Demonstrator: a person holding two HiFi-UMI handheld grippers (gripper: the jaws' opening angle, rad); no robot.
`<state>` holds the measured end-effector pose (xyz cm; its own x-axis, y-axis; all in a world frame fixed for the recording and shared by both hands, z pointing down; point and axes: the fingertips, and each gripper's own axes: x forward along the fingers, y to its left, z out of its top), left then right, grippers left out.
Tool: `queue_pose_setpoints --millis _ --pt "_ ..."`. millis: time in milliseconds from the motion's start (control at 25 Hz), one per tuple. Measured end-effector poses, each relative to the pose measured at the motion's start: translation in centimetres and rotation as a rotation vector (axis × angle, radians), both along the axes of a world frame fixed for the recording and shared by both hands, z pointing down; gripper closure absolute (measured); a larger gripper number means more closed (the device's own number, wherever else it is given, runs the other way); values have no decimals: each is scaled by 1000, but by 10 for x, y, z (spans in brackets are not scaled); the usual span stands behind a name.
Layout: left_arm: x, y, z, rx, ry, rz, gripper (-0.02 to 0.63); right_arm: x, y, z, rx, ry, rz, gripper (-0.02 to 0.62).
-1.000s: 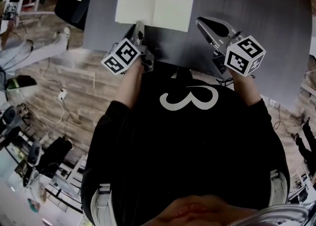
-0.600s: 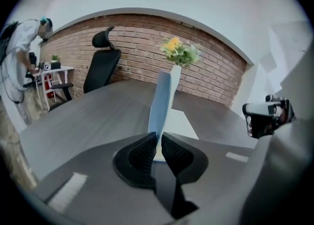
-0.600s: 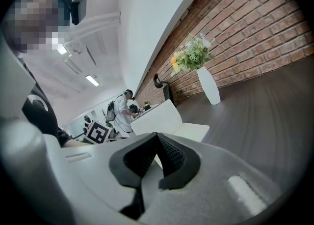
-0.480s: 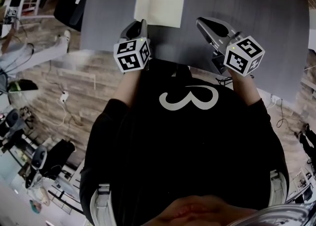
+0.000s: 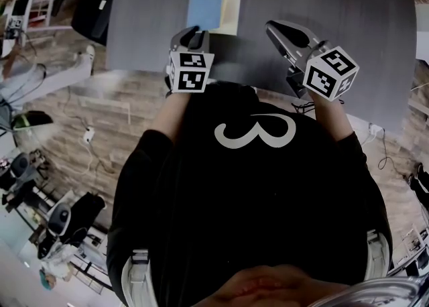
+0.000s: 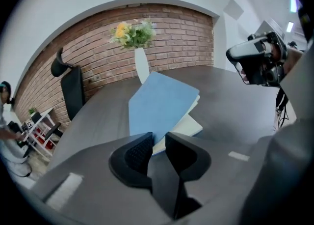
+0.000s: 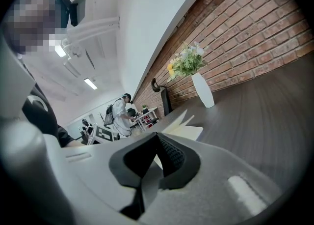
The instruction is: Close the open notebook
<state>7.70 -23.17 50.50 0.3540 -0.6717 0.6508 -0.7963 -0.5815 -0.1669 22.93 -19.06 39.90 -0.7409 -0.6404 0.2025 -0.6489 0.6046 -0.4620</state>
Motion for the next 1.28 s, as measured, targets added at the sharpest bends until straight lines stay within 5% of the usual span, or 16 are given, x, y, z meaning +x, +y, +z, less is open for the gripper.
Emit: queue_pose_setpoints --millis 440,800,1080,1280 --pt "18 9 30 -132 -121 191 433 13 -4 -9 23 -31 55 594" --pt "25 18 33 -216 -100 233 368 21 4 -17 30 -48 104 594" --pt "32 24 8 -255 12 242 379 24 16 -19 19 -46 133 594" --pt "30 41 -46 -233 246 217 466 -1 36 -33 42 -46 99 594"
